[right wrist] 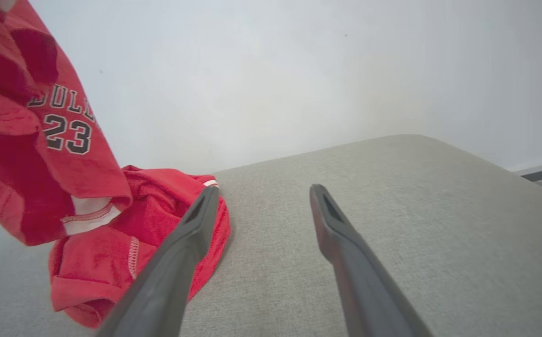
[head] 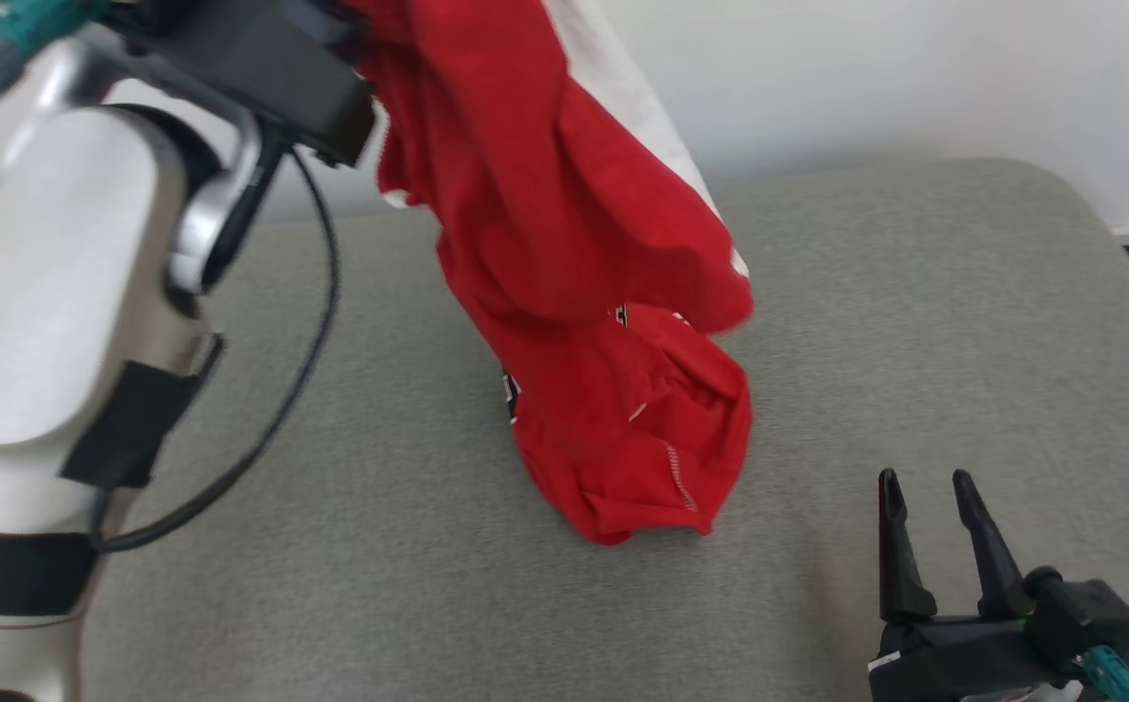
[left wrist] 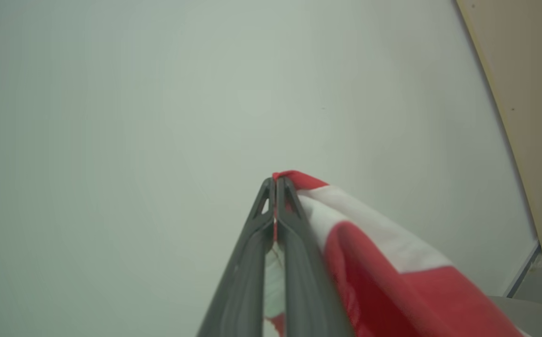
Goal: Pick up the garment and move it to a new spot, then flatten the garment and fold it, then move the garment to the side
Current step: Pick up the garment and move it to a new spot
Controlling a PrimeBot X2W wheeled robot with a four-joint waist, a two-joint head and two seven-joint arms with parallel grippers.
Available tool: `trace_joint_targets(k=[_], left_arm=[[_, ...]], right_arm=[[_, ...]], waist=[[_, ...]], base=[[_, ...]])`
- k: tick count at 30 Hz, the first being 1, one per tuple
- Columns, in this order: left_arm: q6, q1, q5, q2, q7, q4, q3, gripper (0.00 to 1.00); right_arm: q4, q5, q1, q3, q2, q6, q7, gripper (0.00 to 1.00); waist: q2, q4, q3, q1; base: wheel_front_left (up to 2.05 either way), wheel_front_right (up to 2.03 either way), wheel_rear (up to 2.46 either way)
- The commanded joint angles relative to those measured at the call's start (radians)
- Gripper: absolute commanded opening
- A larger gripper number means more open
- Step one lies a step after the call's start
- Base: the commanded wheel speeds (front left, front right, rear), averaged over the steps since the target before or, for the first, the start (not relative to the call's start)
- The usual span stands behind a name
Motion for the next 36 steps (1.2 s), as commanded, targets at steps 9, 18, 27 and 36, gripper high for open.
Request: trace_joint_targets(k=[9, 18, 27, 36], left_arm=[[0.072, 0.101, -0.035, 0.169, -0.069, 0.012, 0.152, 0.0], [0.106, 0.159, -0.076, 0.259, -0.159, 0.092, 0.263, 0.0], [0.117, 0.162, -0.064, 0.342, -0.207, 0.176, 0.321, 0.0], [0.084, 0.231, -0.122, 0.276, -0.222, 0.31, 0.313, 0.0]], right_arm=[[-0.103, -0.115, -0.054, -0.042, 0.0, 0.003, -0.001, 1.0], [-0.28, -0.248, -0.077, -0.027, -0.009, 0.003, 0.045, 1.0], [-0.434, -0.259, -0.062, 0.004, -0.029, 0.003, 0.12, 1.0], [-0.484, -0.251, -0.05, 0.011, -0.047, 0.003, 0.158, 1.0]], waist=[[-0.0001, 0.278, 0.162, 0.0], [-0.0001, 0.421, 0.27, 0.0], [-0.0001, 0.438, 0.313, 0.0], [-0.0001, 0.407, 0.331, 0.0]], base=[[0.0, 0.0, 0.0], [0.0, 0.0, 0.0], [0.0, 0.0, 0.0], [0.0, 0.0, 0.0]])
